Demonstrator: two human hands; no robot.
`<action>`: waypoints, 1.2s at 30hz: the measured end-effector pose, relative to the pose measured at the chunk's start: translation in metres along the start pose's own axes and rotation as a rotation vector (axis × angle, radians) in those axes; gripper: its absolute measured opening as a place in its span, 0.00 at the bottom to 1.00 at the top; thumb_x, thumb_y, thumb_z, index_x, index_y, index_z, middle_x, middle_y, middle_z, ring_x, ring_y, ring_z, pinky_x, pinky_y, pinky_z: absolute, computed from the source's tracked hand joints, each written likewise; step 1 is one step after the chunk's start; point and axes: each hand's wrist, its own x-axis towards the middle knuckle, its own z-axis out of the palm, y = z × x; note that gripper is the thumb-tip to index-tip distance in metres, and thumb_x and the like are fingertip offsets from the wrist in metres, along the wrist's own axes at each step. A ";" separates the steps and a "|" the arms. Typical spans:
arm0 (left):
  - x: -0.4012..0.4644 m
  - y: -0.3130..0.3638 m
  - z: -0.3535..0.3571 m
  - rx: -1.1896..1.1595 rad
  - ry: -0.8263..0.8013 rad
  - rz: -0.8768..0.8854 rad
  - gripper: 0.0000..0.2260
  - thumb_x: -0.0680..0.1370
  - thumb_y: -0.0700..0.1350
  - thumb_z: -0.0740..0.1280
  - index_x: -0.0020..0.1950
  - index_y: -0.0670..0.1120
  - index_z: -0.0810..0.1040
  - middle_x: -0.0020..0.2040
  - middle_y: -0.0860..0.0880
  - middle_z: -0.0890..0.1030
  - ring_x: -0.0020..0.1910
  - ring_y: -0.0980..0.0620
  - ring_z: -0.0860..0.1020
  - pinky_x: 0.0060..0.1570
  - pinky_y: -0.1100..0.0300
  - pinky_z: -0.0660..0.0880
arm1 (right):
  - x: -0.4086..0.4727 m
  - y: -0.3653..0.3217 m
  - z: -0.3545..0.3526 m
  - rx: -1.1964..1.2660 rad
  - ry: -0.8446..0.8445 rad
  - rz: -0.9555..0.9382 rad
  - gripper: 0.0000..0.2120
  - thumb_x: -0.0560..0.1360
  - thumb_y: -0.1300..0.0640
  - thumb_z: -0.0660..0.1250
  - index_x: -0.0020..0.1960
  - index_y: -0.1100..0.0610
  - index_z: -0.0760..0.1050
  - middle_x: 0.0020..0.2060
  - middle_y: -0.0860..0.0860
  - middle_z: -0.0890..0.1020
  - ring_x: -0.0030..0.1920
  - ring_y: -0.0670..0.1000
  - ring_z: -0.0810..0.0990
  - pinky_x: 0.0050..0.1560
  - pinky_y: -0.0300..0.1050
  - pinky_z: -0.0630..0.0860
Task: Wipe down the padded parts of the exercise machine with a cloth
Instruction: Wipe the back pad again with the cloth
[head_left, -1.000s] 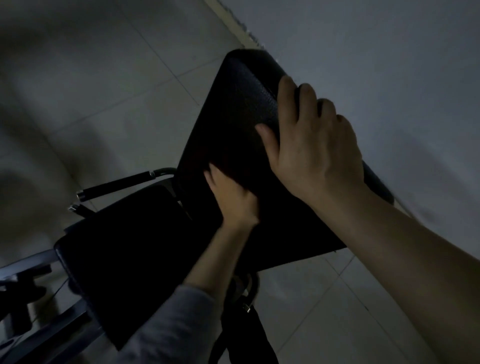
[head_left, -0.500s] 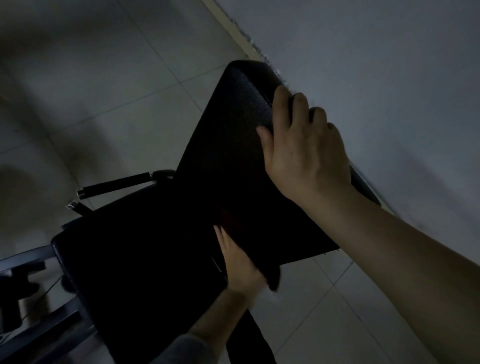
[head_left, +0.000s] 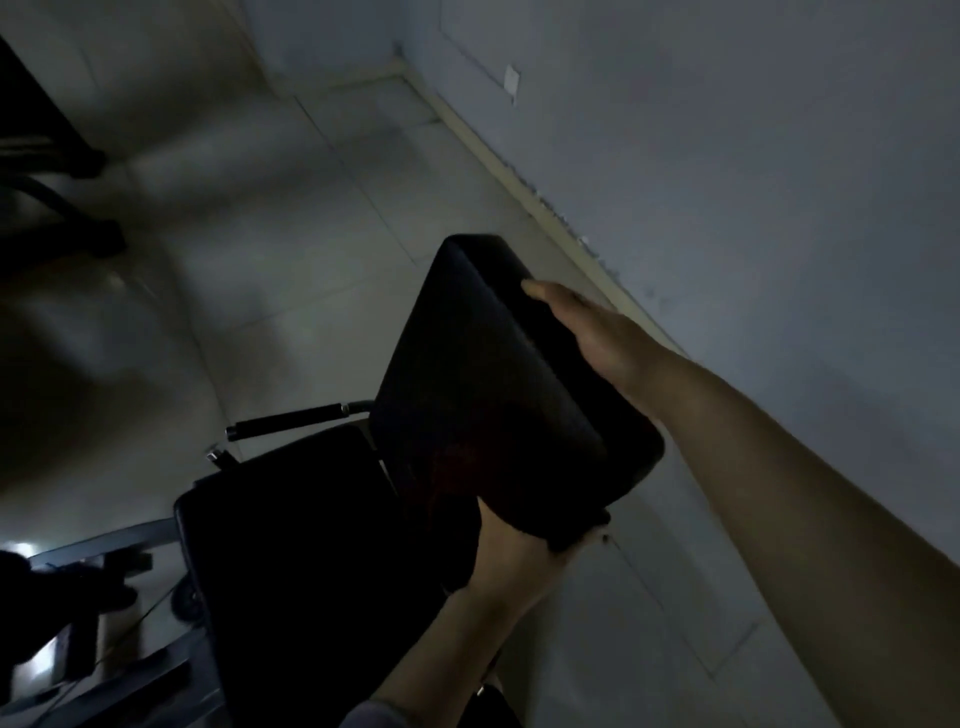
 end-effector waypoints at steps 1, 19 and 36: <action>0.005 0.008 0.001 0.023 -0.014 0.042 0.17 0.73 0.58 0.70 0.60 0.56 0.78 0.60 0.52 0.80 0.63 0.61 0.72 0.66 0.58 0.69 | -0.012 0.005 -0.012 0.025 -0.070 0.007 0.27 0.75 0.34 0.54 0.70 0.42 0.65 0.69 0.40 0.67 0.66 0.45 0.69 0.70 0.42 0.60; 0.105 0.099 -0.065 0.125 -0.065 -0.198 0.11 0.79 0.52 0.62 0.55 0.50 0.80 0.55 0.48 0.81 0.59 0.45 0.75 0.63 0.50 0.65 | -0.097 0.068 -0.041 -0.257 0.093 -0.268 0.08 0.72 0.57 0.71 0.49 0.55 0.75 0.47 0.47 0.81 0.48 0.42 0.79 0.47 0.35 0.74; -0.069 0.133 -0.219 -0.007 -0.118 -0.335 0.11 0.76 0.48 0.68 0.58 0.49 0.75 0.48 0.52 0.80 0.42 0.55 0.80 0.42 0.55 0.78 | -0.139 -0.004 0.053 -0.010 -0.272 -0.663 0.06 0.64 0.63 0.64 0.38 0.54 0.71 0.57 0.45 0.75 0.52 0.44 0.77 0.49 0.34 0.74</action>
